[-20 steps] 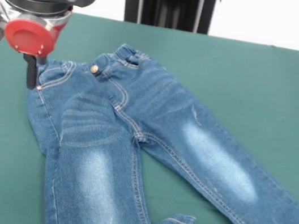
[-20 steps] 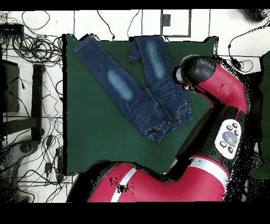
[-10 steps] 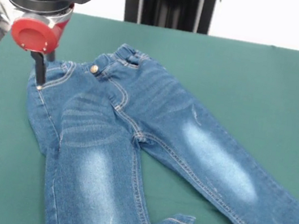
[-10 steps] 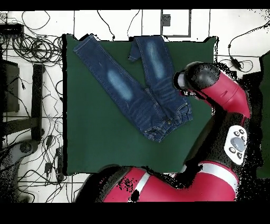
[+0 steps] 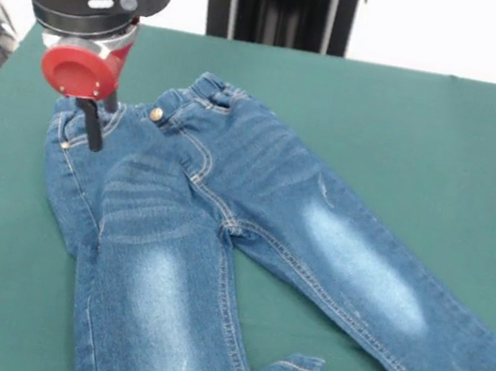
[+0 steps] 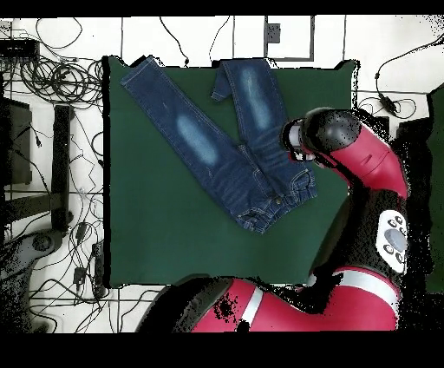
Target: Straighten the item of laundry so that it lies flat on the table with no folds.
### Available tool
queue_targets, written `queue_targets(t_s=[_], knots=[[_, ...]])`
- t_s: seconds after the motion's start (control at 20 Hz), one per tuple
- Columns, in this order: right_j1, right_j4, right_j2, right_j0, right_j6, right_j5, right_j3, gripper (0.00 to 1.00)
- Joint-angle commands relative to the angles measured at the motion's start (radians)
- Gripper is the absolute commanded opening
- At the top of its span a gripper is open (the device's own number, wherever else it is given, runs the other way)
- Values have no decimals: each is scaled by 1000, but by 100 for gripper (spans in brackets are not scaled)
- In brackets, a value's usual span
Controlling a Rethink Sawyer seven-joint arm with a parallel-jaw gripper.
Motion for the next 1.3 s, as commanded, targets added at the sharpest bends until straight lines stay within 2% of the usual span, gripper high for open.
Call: queue_targets(t_s=[0.05, 0.45, 0.9, 1.3], knots=[[-1, -22, 182, 5, -81, 72, 171, 100], [8, -33, 215, -9, -74, 73, 176, 100], [19, -86, 188, 7, -60, 101, 151, 100], [-26, -144, 171, -4, -58, 124, 216, 100]])
